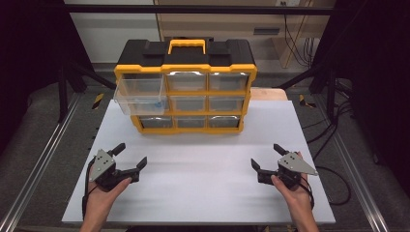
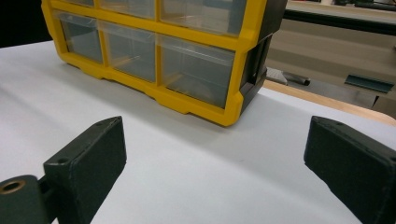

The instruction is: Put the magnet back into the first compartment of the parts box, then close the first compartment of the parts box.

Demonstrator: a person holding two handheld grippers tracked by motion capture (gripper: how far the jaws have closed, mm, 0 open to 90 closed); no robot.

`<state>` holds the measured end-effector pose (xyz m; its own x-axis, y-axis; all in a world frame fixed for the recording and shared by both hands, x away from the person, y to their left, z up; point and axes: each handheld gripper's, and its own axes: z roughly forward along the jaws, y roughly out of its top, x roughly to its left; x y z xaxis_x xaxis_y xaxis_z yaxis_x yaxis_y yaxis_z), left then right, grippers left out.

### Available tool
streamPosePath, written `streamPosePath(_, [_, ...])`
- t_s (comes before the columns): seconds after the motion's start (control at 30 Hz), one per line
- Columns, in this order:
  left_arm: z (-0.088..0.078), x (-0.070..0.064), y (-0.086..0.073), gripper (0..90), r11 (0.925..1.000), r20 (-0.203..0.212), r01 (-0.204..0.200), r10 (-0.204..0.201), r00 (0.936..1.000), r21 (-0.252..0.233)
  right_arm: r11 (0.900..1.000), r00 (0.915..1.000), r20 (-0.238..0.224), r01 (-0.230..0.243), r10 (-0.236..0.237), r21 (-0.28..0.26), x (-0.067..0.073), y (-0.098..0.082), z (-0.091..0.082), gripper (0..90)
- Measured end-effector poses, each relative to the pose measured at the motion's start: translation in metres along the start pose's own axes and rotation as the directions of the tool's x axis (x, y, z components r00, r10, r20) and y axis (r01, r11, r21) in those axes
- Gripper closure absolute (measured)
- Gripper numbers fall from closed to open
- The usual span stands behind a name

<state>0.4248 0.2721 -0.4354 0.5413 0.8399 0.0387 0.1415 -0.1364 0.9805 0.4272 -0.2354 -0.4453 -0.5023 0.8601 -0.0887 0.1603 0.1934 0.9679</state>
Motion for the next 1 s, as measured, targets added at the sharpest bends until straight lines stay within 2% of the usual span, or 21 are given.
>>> streamPosePath(0.2, [0.001, -0.001, 0.001, 9.0, 0.9999, 0.007, 0.009, -0.009, 0.9999, 0.006, 1.0, 0.9998, -0.019, -0.008, 0.008, 0.003, 0.001, 0.0, 0.0, 7.0])
streamPosePath(0.4, [0.0, -0.003, 0.004, 17.7, 0.9995, 0.006, 0.03, -0.03, 0.9995, 0.007, 1.0, 0.9996, -0.028, -0.011, 0.011, 0.005, 0.003, 0.001, -0.001, 5.7])
streamPosePath(0.6, [0.001, -0.01, 0.007, 34.5, 0.9986, -0.005, 0.051, -0.051, 0.9987, 0.013, 1.0, 0.999, -0.043, -0.01, 0.01, 0.012, 0.005, -0.001, -0.002, 6.2])
streamPosePath(0.67, [0.001, -0.012, 0.009, 42.6, 0.9981, -0.004, 0.058, -0.058, 0.9983, 0.02, 1.0, 0.9989, -0.047, -0.006, 0.007, 0.017, 0.005, -0.002, -0.002, 6.2])
streamPosePath(0.83, [-0.001, -0.017, 0.013, 63.4, 0.9958, -0.036, 0.09, -0.09, 0.9953, 0.013, 1.0, 0.9988, -0.05, 0.002, -0.001, 0.022, 0.006, -0.002, -0.002, 6.3])
streamPosePath(0.87, [-0.002, -0.017, 0.014, 66.0, 0.9945, -0.042, 0.104, -0.104, 0.9937, 0.012, 1.0, 0.9988, -0.05, 0.004, -0.003, 0.022, 0.006, -0.002, -0.002, 6.3])
streamPosePath(1.0, [-0.004, -0.018, 0.016, 76.6, 0.9933, -0.059, 0.116, -0.115, 0.9916, 0.002, 1.0, 0.9989, -0.046, 0.007, -0.006, 0.021, 0.005, -0.002, -0.001, 6.5])
